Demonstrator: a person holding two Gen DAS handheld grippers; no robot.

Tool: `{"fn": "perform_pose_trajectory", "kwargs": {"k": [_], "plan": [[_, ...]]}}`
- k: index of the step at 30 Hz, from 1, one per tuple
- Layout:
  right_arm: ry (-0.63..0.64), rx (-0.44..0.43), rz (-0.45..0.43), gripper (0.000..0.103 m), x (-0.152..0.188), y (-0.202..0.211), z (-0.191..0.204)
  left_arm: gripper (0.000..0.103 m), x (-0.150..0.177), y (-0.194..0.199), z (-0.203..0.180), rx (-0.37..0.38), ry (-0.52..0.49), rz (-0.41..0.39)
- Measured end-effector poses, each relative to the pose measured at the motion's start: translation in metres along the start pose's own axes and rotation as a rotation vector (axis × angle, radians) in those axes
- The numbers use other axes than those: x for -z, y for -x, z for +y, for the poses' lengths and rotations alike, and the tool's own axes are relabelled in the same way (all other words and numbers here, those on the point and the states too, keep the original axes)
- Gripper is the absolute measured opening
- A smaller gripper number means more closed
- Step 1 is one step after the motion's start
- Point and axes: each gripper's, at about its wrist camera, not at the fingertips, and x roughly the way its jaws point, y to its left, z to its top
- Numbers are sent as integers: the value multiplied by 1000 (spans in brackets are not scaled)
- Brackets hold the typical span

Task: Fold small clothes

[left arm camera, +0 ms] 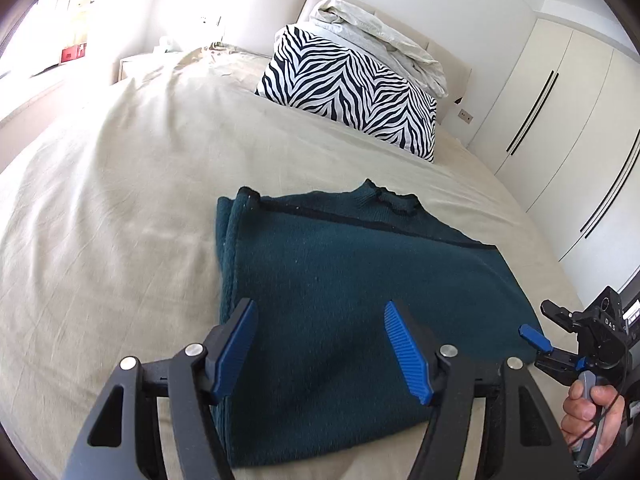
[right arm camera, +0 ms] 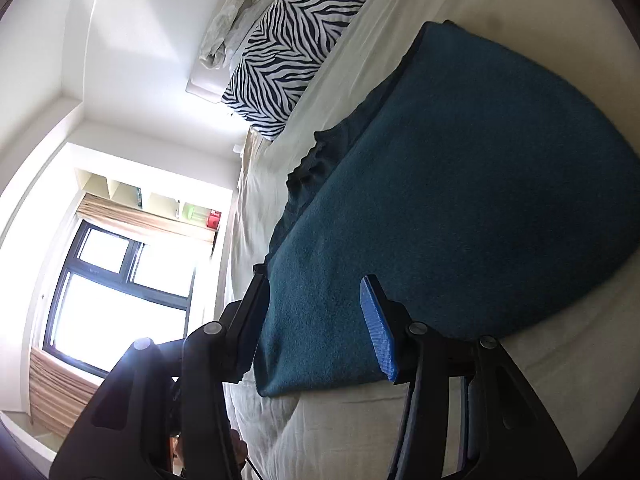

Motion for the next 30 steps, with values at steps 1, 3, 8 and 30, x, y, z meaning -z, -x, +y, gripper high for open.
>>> {"fn": "perform_pose_trajectory", "kwargs": {"k": [1,3,8,30], "plan": [[25,0,35,47,5,-15,10,68,-10,-13,1,-8,-1,10],[72,3,91,47,9,-43,25,68,-27,-37,-1,-28,-23,23],[74,-5,169,47,13,-91,30,68,-51,-88,11,-35,-12,88],[31,-17,95,53,-7,-52,5,75,20,-19,83,228,390,126]]}}
